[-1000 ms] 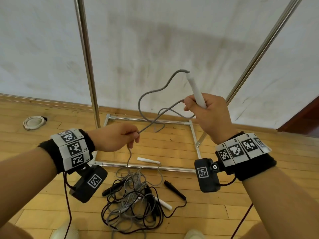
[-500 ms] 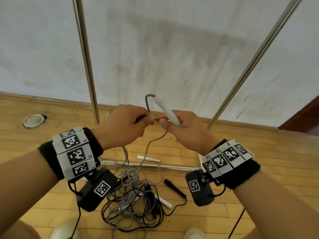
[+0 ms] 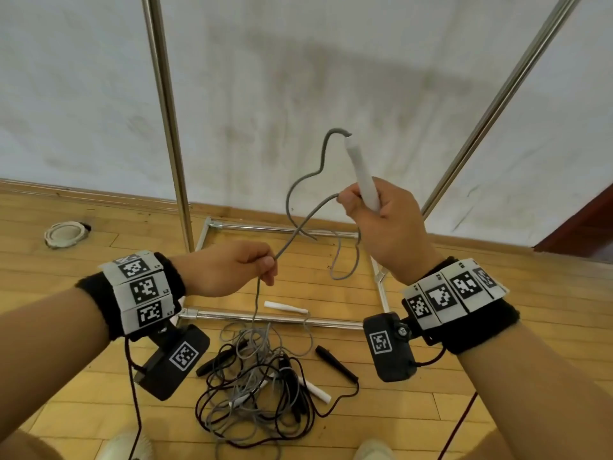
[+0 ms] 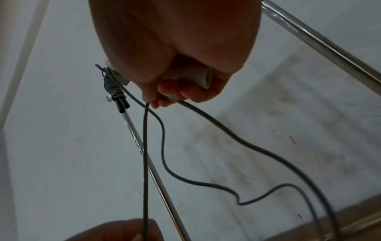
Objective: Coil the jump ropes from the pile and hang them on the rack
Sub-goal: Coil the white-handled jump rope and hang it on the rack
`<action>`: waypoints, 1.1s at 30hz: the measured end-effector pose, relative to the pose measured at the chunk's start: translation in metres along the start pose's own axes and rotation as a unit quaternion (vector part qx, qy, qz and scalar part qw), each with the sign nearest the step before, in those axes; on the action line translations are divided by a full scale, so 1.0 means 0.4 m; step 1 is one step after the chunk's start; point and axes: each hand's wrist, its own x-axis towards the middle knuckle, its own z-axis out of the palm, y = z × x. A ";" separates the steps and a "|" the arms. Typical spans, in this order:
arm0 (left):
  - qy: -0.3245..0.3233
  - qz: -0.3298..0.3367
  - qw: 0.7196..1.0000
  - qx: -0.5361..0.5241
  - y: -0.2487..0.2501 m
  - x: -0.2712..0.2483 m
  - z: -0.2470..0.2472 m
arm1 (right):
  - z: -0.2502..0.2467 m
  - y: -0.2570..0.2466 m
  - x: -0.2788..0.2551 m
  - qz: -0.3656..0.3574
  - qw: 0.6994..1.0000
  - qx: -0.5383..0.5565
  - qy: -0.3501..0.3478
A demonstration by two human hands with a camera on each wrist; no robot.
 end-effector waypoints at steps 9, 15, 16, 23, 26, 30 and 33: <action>0.112 0.007 0.991 0.074 0.002 0.011 -0.019 | -0.033 0.044 0.013 0.050 0.998 -0.044 0.023; 0.172 0.073 0.982 0.032 0.066 0.000 -0.031 | 0.011 0.035 -0.017 0.014 0.997 -0.038 -0.070; 0.184 0.079 0.980 0.019 0.077 -0.002 -0.031 | 0.022 0.029 -0.023 0.015 0.995 -0.038 -0.095; 0.227 0.090 0.966 -0.082 0.106 -0.014 -0.032 | 0.056 -0.014 -0.015 0.044 0.989 -0.004 -0.141; 0.170 0.078 0.981 -0.052 0.078 -0.009 -0.033 | 0.050 -0.022 0.000 0.048 0.995 -0.020 -0.085; 0.079 0.050 0.995 -0.021 0.031 -0.007 -0.036 | 0.027 -0.041 0.021 0.032 0.999 -0.022 -0.035; 0.062 0.020 0.998 -0.008 0.009 -0.010 -0.048 | 0.009 -0.046 0.028 0.024 1.000 -0.008 -0.003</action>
